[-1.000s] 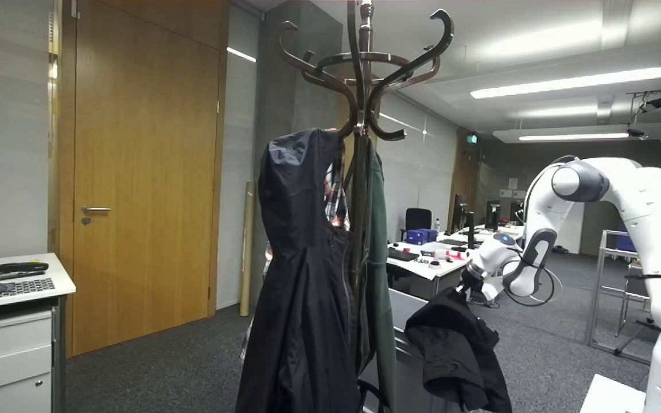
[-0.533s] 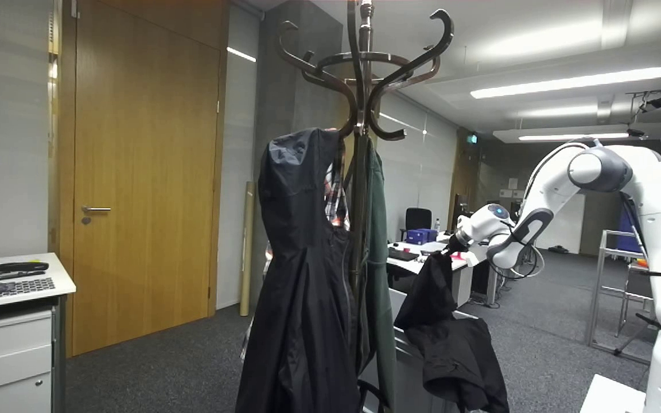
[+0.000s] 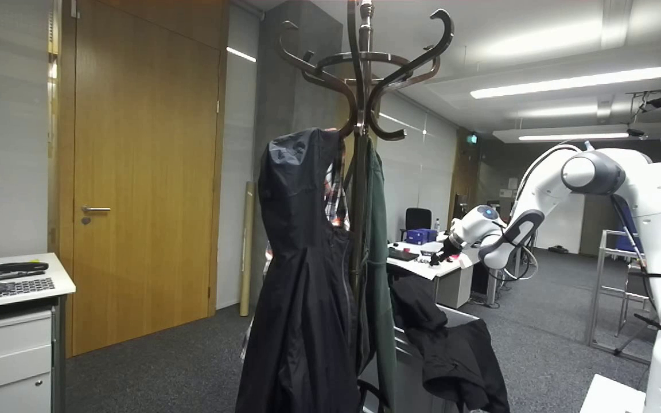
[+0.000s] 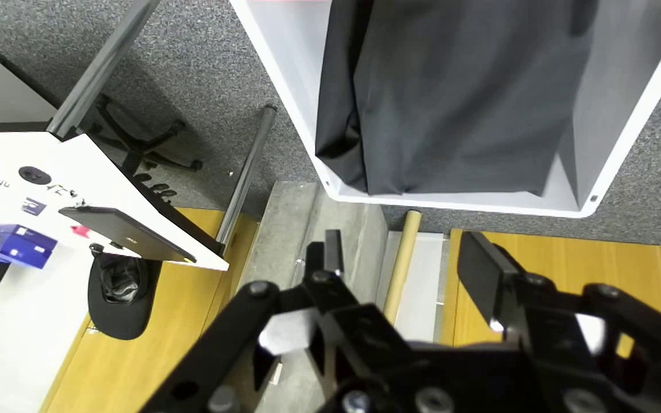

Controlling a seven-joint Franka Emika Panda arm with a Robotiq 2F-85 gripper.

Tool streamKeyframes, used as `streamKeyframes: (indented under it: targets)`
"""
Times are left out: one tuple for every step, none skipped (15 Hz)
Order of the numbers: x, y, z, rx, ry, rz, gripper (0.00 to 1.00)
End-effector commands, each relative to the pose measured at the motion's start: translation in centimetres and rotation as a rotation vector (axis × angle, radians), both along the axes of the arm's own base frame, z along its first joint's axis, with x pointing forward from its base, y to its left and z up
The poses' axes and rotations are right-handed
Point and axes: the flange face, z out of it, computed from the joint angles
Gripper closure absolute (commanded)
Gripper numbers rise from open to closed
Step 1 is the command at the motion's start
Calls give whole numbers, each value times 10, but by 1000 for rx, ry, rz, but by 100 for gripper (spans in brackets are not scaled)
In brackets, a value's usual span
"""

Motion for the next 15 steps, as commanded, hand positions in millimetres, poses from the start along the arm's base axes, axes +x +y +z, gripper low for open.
streamKeyframes:
  targets:
    - [-2,4,-7,12,22,-17,9]
    - [-6,5,-11,17,29,-14,1]
    - [-13,9,-19,30,44,-7,0]
    - [-19,12,-26,39,60,-9,0]
    - [-29,16,-37,47,92,-9,0]
    - [-41,20,-51,57,137,-21,0]
    - [-54,23,-64,65,174,-20,0]
    - [-68,24,-78,63,213,-15,0]
    - [-81,25,-91,66,247,-7,0]
    - [-93,24,-100,72,274,-19,0]
    - [-107,25,-111,82,307,-25,0]
    - [-118,22,-118,92,328,-45,0]
    - [-128,20,-125,100,350,-65,0]
    - [-139,17,-132,109,369,-82,0]
    - [-148,15,-139,120,384,-92,0]
